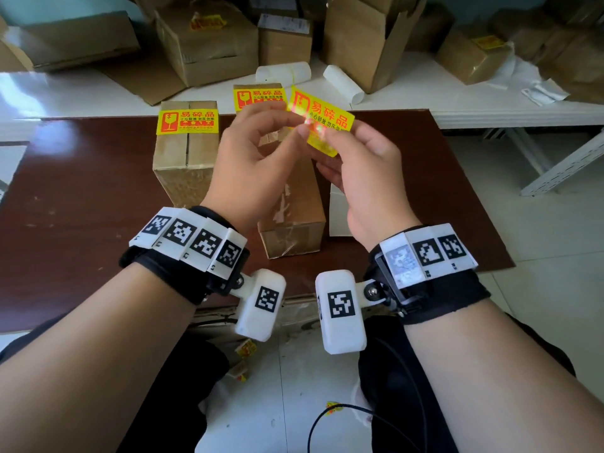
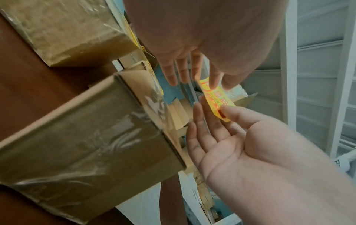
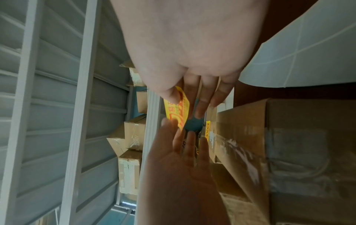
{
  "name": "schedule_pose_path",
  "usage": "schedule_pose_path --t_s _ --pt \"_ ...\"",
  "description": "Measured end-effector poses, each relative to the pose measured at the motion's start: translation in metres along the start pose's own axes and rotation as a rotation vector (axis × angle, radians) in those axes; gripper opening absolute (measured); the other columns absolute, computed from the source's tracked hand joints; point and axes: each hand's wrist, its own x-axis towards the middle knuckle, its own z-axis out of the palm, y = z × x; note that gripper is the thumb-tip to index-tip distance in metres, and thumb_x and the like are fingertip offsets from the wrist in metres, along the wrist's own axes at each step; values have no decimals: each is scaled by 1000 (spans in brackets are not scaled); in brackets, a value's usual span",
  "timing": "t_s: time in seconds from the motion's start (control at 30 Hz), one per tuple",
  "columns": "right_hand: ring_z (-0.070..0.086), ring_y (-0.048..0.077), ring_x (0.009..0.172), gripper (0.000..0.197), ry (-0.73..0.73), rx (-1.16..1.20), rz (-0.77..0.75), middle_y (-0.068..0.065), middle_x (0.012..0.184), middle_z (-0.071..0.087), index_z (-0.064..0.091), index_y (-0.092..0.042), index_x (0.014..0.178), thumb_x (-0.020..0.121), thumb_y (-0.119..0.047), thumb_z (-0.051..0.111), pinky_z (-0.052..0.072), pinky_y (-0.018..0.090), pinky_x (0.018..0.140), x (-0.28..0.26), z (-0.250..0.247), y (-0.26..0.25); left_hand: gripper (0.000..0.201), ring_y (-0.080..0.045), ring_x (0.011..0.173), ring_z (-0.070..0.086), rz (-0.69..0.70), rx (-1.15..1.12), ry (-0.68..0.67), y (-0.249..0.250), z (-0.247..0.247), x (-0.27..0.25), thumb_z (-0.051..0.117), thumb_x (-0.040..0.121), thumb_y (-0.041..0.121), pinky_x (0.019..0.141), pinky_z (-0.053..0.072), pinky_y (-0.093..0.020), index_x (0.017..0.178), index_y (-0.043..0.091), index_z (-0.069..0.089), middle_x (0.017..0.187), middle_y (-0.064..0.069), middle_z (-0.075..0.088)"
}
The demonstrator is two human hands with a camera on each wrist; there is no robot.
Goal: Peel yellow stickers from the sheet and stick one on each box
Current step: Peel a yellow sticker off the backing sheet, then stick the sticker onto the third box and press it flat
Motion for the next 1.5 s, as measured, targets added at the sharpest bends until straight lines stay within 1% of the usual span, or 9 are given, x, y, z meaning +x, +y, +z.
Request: schedule_pose_path --t_s 0.17,0.27,0.4,0.67,0.87,0.93,1.07,1.33,1.5 --pt "81 21 111 25 -75 -139 -22 2 116 84 77 -29 108 110 -8 63 63 21 83 2 2 6 16 -18 84 72 -163 -131 92 -9 -17 1 76 97 25 86 64 -48 106 11 79 97 -11 79" --pt "81 15 109 21 -101 -194 -28 0 116 84 76 -28 116 111 -12 63 59 15 79 4 2 10 14 -18 85 74 -209 -211 109 -9 -23 0 78 97 12 87 66 -45 106 1 76 99 -16 79" --pt "81 12 101 20 -58 -260 -70 -5 109 85 77 -31 119 111 -17 65 60 19 81 8 2 15 14 -17 87 77 -250 -285 90 -10 -23 -2 81 93 5 83 67 -38 101 9 70 95 -11 76" --pt "80 10 78 8 65 -247 -77 1 94 82 76 -22 108 108 -15 71 62 23 72 16 0 25 27 -16 85 79 -358 -283 141 -16 -15 -2 82 93 10 84 65 -36 115 9 66 88 -1 79" --pt "81 17 101 7 83 -310 -48 -2 101 84 80 -25 102 106 -24 75 65 34 92 23 1 34 25 -18 91 79 -490 -327 184 -26 -7 -4 79 96 14 85 65 -36 117 4 69 99 -7 81" --pt "82 23 100 13 81 -277 -9 4 103 84 79 -24 95 107 -21 73 66 32 87 23 0 33 18 -16 85 78 -507 -376 193 -27 -2 -6 77 97 10 82 64 -33 113 5 70 97 -7 81" --pt "84 23 95 12 105 -232 40 11 110 83 77 -16 98 108 -13 70 60 16 70 19 -13 26 12 -17 84 77 -478 -410 153 -25 5 -7 76 97 8 80 63 -31 107 10 69 95 -8 81" --pt "85 23 95 10 163 -169 15 14 109 83 77 -4 110 109 -10 69 66 25 81 17 -32 20 26 -10 95 76 -302 -283 33 -17 21 -12 77 93 0 87 62 -28 116 7 69 104 -6 78" --pt "85 18 89 18 231 -118 11 8 109 83 76 -3 122 110 -13 68 67 27 86 18 -34 19 53 -5 104 72 -164 -43 -132 -11 19 -10 80 87 1 95 61 -28 136 14 63 118 9 73"
